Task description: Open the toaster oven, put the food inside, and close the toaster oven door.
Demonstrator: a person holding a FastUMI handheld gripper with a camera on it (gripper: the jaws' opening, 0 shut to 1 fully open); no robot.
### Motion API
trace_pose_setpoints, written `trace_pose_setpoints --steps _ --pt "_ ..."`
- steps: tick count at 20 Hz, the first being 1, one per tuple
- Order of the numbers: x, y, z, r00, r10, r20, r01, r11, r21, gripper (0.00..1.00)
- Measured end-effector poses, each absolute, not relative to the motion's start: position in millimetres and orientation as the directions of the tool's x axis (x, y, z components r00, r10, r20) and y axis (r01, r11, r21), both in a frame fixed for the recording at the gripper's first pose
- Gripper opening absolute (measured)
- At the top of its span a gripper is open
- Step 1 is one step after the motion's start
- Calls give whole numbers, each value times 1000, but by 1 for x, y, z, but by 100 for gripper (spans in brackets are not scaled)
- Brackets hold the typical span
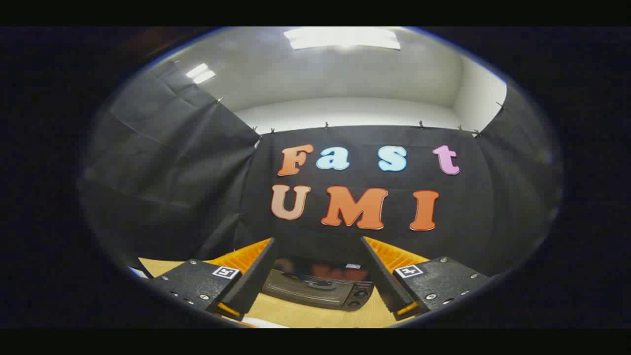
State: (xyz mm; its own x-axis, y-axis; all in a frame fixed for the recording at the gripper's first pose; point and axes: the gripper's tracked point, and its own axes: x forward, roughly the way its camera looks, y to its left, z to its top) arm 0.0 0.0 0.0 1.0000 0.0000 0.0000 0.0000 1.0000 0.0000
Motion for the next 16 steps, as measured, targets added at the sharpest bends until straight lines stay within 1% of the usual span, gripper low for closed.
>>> trace_pose_setpoints --steps 7,16 --pt "-4 -3 -6 1000 -7 -19 7 1000 19 99" --pt "-5 -6 -6 1000 -17 -4 17 1000 7 99"
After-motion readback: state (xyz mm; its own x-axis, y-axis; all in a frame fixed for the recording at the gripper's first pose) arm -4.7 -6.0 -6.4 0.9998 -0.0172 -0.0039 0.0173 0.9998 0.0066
